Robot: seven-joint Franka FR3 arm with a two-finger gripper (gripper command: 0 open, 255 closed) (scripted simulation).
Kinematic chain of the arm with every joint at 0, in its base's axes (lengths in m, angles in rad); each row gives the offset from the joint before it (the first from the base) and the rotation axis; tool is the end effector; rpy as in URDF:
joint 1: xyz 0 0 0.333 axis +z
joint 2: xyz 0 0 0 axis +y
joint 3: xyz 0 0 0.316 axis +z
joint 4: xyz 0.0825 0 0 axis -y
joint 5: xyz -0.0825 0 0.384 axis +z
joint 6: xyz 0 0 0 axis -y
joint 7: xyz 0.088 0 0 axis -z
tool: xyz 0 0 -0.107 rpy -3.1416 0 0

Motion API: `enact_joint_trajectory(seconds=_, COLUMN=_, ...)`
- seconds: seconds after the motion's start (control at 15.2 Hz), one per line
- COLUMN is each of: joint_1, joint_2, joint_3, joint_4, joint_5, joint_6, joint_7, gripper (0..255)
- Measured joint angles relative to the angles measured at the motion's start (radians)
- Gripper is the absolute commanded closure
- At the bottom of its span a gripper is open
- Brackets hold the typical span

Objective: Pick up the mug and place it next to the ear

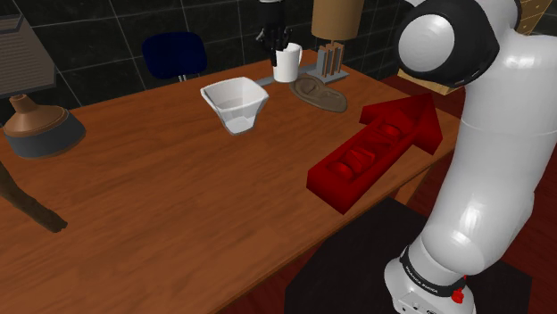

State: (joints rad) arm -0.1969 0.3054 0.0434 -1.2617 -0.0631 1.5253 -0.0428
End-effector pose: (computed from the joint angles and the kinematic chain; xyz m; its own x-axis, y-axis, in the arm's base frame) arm 0.6315 -0.1094 0.5832 0.9924 -0.1147 -0.0436 -0.1126 -0.9925 0.0482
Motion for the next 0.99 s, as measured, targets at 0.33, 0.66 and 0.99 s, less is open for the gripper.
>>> enact_joint_trajectory(seconds=0.33, joint_1=-0.002, joint_2=-0.022, joint_3=0.0, joint_4=-0.094, joint_5=0.001, joint_6=0.072, joint_7=0.003, gripper=255)
enact_joint_trajectory(seconds=0.66, joint_1=-0.002, joint_2=-0.034, joint_3=0.0, joint_4=-0.182, joint_5=0.001, joint_6=0.148, joint_7=0.007, gripper=255)
enact_joint_trajectory(seconds=0.99, joint_1=-0.003, joint_2=-0.032, joint_3=0.0, joint_4=-0.248, joint_5=0.0, joint_6=0.216, joint_7=0.01, gripper=255)
